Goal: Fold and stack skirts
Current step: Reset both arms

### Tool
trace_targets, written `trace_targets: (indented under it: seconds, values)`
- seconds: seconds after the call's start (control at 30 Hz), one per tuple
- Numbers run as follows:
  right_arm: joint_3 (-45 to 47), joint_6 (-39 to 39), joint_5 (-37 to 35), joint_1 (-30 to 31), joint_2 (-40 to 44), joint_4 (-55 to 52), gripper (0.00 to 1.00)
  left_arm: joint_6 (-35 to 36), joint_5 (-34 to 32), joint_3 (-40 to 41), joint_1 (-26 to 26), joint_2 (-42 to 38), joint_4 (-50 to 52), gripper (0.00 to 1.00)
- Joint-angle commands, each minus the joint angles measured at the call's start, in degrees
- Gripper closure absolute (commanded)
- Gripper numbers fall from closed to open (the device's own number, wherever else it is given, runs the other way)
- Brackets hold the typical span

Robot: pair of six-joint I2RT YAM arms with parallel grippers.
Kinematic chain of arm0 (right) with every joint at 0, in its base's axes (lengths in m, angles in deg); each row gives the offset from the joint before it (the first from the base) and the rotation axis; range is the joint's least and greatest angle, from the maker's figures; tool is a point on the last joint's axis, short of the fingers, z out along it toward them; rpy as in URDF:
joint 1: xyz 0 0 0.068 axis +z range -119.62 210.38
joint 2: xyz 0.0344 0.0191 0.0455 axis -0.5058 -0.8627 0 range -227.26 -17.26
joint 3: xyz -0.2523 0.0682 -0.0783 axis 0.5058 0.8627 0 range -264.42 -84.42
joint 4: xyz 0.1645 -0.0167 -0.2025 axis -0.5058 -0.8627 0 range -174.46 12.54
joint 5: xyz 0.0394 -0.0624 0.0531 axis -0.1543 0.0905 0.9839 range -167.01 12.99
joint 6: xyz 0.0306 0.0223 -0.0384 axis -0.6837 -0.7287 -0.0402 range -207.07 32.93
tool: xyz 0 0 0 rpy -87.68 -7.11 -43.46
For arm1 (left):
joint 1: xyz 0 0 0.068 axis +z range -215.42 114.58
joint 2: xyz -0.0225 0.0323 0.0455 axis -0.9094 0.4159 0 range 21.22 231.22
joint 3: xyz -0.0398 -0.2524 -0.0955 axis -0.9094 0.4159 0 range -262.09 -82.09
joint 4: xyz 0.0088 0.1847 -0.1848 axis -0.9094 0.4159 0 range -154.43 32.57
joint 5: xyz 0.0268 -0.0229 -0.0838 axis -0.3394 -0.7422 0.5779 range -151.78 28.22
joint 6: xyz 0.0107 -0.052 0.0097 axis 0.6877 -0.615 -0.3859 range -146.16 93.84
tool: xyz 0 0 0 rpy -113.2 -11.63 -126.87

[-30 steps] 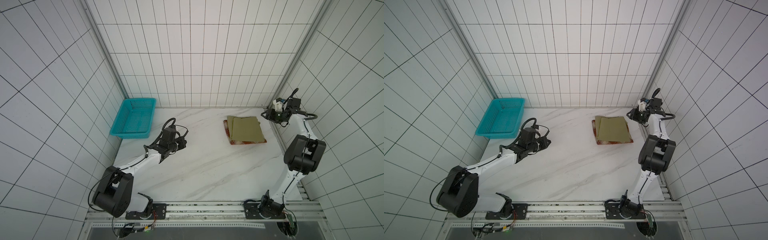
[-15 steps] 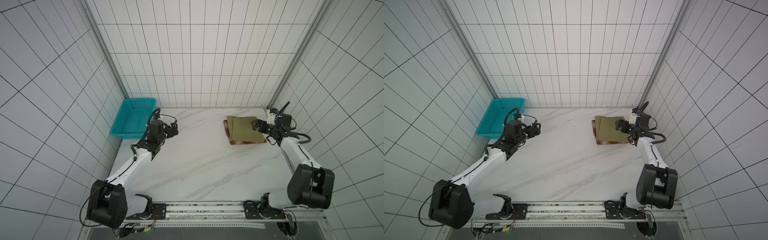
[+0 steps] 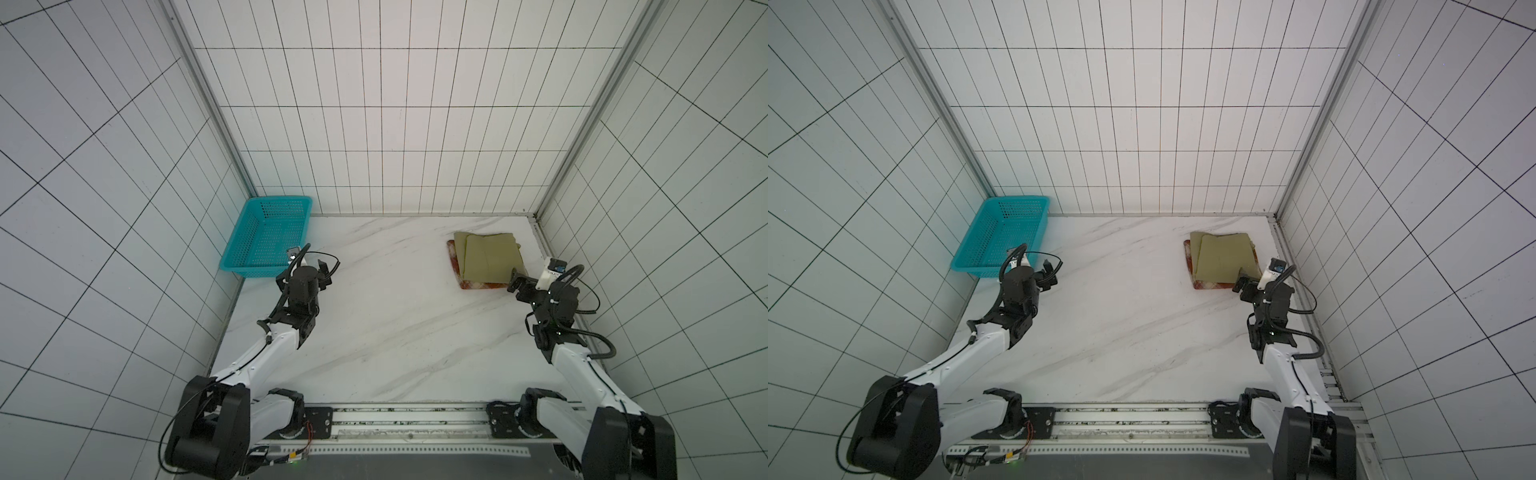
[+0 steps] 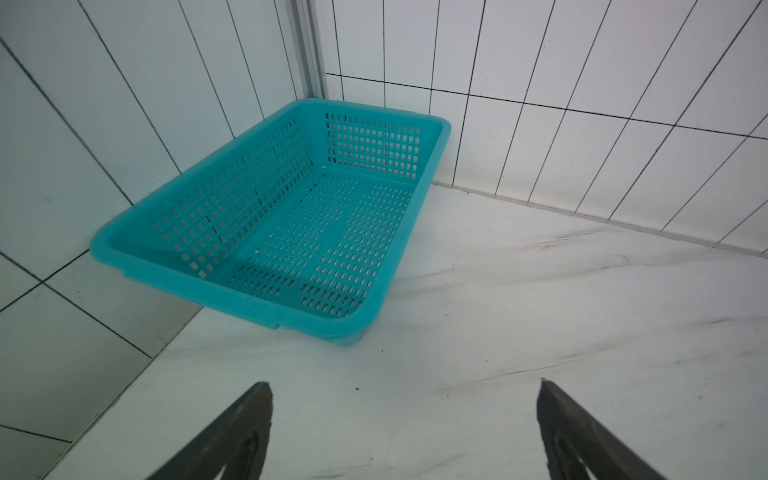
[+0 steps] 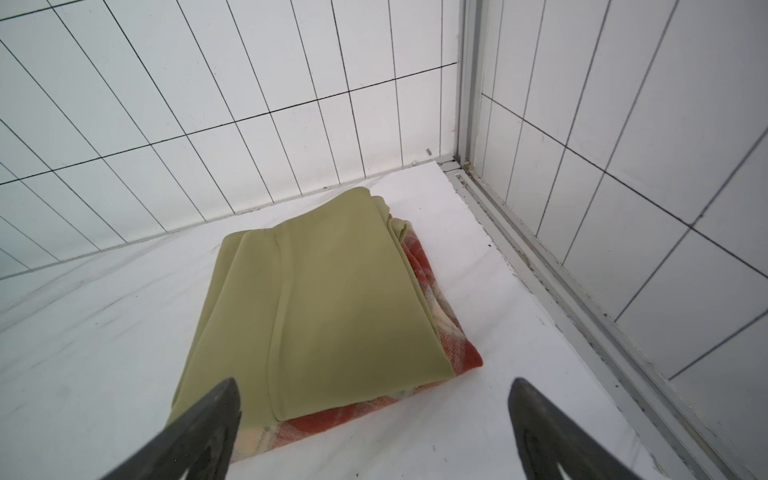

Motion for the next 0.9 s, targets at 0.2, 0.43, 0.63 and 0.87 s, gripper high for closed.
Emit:
trace_targets:
  seconds: [0.2, 0.43, 0.63, 0.87]
  values:
    - [11.48, 4.84, -2.77, 1.86, -9.46, 28.42, 0.01, 11.34, -1.92, 5.66, 1.80, 5.05, -22.59, 0.03]
    - [7.78, 6.38, -3.43, 3.30, -19.15, 34.60, 0.00, 7.72, 4.57, 8.82, 6.60, 12.88, -30.26, 0.03]
    - [10.59, 8.32, -4.66, 4.29, -27.49, 49.50, 0.00, 7.81, 8.27, 13.40, 6.88, 17.09, -43.39, 0.03]
    - [5.63, 9.37, -5.02, 5.26, -32.22, 46.06, 0.00, 11.88, 16.88, 11.24, 7.00, 22.84, -46.02, 0.03]
